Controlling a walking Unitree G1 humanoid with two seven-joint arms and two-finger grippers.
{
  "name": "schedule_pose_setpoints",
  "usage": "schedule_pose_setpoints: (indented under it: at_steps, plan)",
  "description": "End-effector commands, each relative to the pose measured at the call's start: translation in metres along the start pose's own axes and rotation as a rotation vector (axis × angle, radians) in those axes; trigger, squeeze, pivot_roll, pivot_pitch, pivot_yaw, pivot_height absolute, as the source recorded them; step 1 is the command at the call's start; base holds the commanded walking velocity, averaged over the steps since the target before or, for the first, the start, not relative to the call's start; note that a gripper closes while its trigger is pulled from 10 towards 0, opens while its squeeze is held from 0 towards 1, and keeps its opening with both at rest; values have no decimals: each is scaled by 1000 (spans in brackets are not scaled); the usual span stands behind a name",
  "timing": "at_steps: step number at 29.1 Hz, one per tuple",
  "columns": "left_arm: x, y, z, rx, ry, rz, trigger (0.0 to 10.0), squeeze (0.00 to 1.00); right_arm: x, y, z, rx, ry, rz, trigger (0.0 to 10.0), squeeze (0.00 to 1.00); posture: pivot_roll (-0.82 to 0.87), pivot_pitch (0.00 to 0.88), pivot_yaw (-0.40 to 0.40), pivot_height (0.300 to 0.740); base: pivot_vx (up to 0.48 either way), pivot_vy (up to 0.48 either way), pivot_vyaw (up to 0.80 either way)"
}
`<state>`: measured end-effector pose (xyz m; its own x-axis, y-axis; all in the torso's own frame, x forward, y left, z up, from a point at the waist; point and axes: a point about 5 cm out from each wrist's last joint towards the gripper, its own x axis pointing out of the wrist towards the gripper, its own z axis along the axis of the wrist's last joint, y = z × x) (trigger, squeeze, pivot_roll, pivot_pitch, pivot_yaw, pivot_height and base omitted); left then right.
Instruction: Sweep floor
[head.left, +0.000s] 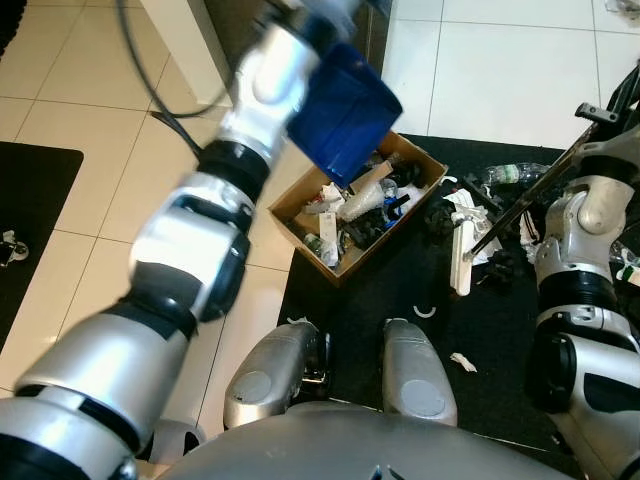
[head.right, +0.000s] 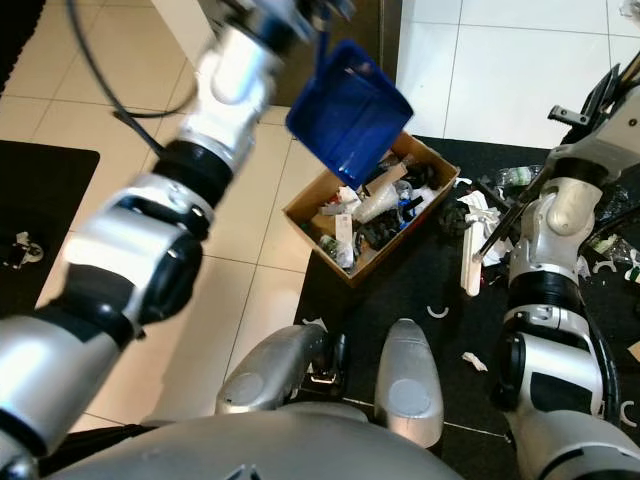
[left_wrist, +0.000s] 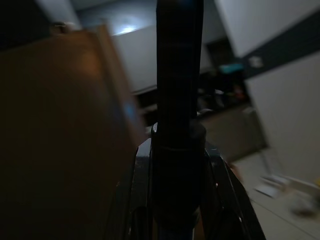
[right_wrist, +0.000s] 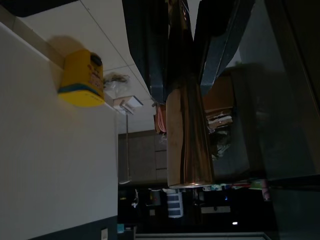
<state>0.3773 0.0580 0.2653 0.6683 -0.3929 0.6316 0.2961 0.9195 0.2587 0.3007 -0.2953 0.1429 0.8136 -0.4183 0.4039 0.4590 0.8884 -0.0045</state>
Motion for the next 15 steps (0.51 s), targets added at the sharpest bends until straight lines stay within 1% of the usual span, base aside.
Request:
schedule_pose_setpoints:
  at_steps: [1,3,5,8,9,10,11,13,14,15]
  plan:
    - [6,16,6,14,6,34,10000,0,6,6,9,15,-40,20,10000,0,10,32,107,740,0,0,0]
    - [5,36,5,-3,51,102,10000,0,7,7,9,16,-39,23,10000,0,16,31,106,740,0,0,0]
    - [4,53,8,-8,58,149,10000,0,7,7,9,17,-39,24,10000,0,17,30,106,740,0,0,0]
    - [0,74,8,-62,86,222,10000,0,7,8,9,19,-37,29,10000,0,19,28,105,740,0,0,0]
    - [-1,78,8,-78,93,235,10000,0,7,8,9,19,-36,30,10000,0,19,28,105,740,0,0,0]
    - [-1,78,8,-78,93,235,10000,0,7,8,9,19,-36,30,10000,0,19,28,105,740,0,0,0]
    - [-3,86,7,-130,112,279,10000,0,7,9,9,21,-36,35,10000,0,22,27,102,740,0,0,0]
    - [-7,96,5,-201,141,342,10000,0,8,11,9,27,-35,45,10000,0,23,27,100,740,0,0,0]
    - [-7,96,5,-201,141,342,10000,0,8,11,9,27,-35,45,10000,0,23,27,100,740,0,0,0]
    - [-9,99,4,-223,150,362,10000,0,8,12,10,29,-35,48,10000,0,23,27,100,740,0,0,0]
